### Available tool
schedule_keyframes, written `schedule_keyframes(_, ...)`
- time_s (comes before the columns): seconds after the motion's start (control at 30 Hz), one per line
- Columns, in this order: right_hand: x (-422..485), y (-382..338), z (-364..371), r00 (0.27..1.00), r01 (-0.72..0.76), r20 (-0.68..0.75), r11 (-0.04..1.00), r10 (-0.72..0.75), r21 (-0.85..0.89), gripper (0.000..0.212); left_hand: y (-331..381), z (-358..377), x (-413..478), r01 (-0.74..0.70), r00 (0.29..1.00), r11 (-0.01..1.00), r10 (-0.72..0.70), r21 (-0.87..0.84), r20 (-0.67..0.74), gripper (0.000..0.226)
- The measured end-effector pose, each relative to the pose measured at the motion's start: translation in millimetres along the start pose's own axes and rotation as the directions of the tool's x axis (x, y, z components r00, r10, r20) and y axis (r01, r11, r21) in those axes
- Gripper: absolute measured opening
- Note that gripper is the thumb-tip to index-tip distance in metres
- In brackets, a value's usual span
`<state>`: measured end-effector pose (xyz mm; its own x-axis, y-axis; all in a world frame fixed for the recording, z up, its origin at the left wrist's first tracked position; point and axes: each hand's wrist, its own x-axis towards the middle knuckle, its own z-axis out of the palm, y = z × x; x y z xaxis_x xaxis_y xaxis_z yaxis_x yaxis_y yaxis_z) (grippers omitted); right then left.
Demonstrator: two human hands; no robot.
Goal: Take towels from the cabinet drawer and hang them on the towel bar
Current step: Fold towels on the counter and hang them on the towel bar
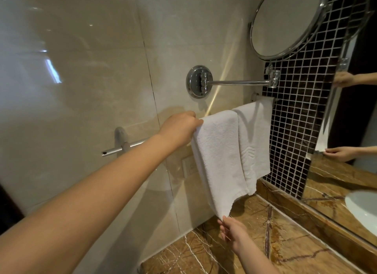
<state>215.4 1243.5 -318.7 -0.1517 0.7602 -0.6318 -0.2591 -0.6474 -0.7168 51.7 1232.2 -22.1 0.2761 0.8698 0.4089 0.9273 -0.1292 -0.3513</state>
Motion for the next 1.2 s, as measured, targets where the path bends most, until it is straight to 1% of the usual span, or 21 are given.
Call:
schedule_keyframes(0.1,-4.9,-2.7,-1.8,1.0,0.011,-0.001,1.0,-0.011,-0.028,0.007,-0.8,-1.3,-1.4,0.0,1.0,1.0,0.0,-0.015,-0.004,0.022)
schedule_keyframes(0.17,-10.6,-8.4,-4.3,1.0,0.021,-0.01,0.997,-0.022,-0.08,0.009,-0.5,-3.5,-3.2,0.014,1.0,1.0,-0.014,-0.028,0.01,0.021)
schedule_keyframes(0.23,-19.8,-17.2,-7.0,0.998,0.054,-0.021,0.982,-0.059,-0.183,0.011,1.9,-6.3,-5.8,0.042,0.999,0.998,-0.04,-0.056,0.024,0.019)
schedule_keyframes(0.27,-24.4,-22.5,-8.7,0.994,0.09,-0.029,0.959,-0.101,-0.269,0.013,3.6,-7.6,-7.3,0.058,0.998,0.996,-0.057,-0.066,0.028,0.02)
schedule_keyframes(0.3,-28.3,-28.4,-10.5,0.986,0.139,-0.031,0.913,-0.163,-0.383,0.017,5.4,-8.7,-9.2,0.076,0.997,0.995,-0.074,-0.068,0.03,0.023)
schedule_keyframes(0.33,-32.7,-35.0,-12.6,0.971,0.194,-0.021,0.836,-0.238,-0.514,0.022,7.4,-9.3,-11.4,0.095,0.995,0.993,-0.093,-0.068,0.029,0.027)
schedule_keyframes(0.37,-38.5,-42.6,-14.4,0.947,0.247,0.001,0.727,-0.321,-0.64,0.025,9.6,-10.0,-14.2,0.115,0.993,0.991,-0.114,-0.074,0.022,0.031)
schedule_keyframes(0.43,-58.3,-61.3,-17.1,0.883,0.3,0.059,0.464,-0.465,-0.834,0.02,14.8,-11.5,-21.4,0.158,0.987,0.979,-0.16,-0.128,-0.003,0.036)
schedule_keyframes(0.47,-69.8,-72.2,-17.8,0.846,0.302,0.087,0.338,-0.527,-0.891,0.023,17.9,-12.7,-25.2,0.177,0.983,0.97,-0.182,-0.165,-0.019,0.04)
schedule_keyframes(0.53,-94.9,-96.0,-17.4,0.761,0.299,0.144,0.145,-0.633,-0.943,0.041,24.7,-15.9,-32.7,0.2,0.976,0.953,-0.215,-0.226,-0.044,0.046)
schedule_keyframes(0.57,-109.1,-109.0,-16.3,0.709,0.303,0.186,0.055,-0.681,-0.952,0.046,28.0,-18.8,-36.0,0.206,0.973,0.948,-0.224,-0.242,-0.052,0.048)
schedule_keyframes(0.67,-158.1,-149.6,-10.1,0.552,0.281,0.322,-0.191,-0.769,-0.94,0.051,32.8,-35.8,-43.1,0.211,0.969,0.939,-0.236,-0.271,-0.066,0.05)
schedule_keyframes(0.77,-210.5,-185.6,-4.5,0.357,0.234,0.432,-0.369,-0.828,-0.9,0.052,31.7,-62.9,-51.3,0.224,0.956,0.922,-0.271,-0.316,-0.114,0.048)
schedule_keyframes(0.83,-241.5,-202.0,-3.9,0.23,0.213,0.481,-0.439,-0.846,-0.873,0.052,32.5,-80.1,-59.2,0.227,0.941,0.916,-0.295,-0.332,-0.169,0.05)
schedule_keyframes(0.87,-254.4,-207.1,-4.8,0.184,0.209,0.499,-0.462,-0.847,-0.862,0.053,34.3,-87.2,-63.9,0.225,0.936,0.917,-0.297,-0.33,-0.188,0.053)
schedule_keyframes(0.9,-264.8,-209.9,-6.7,0.154,0.208,0.514,-0.481,-0.844,-0.852,0.053,36.8,-93.0,-69.6,0.224,0.936,0.919,-0.296,-0.325,-0.192,0.058)
schedule_keyframes(0.93,-273.2,-210.2,-9.2,0.141,0.206,0.525,-0.494,-0.839,-0.845,0.053,39.8,-97.3,-75.2,0.228,0.938,0.919,-0.296,-0.323,-0.181,0.064)
schedule_keyframes(0.97,-279.5,-208.5,-12.4,0.142,0.204,0.531,-0.501,-0.835,-0.841,0.053,43.2,-100.0,-81.1,0.231,0.941,0.918,-0.295,-0.322,-0.165,0.068)
schedule_keyframes(1.03,-287.1,-201.8,-20.0,0.169,0.19,0.532,-0.502,-0.83,-0.844,0.053,50.7,-101.8,-92.1,0.232,0.945,0.918,-0.291,-0.323,-0.147,0.073)
schedule_keyframes(1.1,-291.0,-194.4,-28.1,0.191,0.174,0.53,-0.502,-0.827,-0.847,0.052,57.4,-102.8,-99.5,0.232,0.948,0.92,-0.287,-0.316,-0.14,0.071)
schedule_keyframes(1.2,-297.5,-187.8,-36.9,0.195,0.166,0.52,-0.495,-0.832,-0.853,0.051,65.3,-106.2,-102.8,0.221,0.954,0.926,-0.27,-0.307,-0.13,0.062)
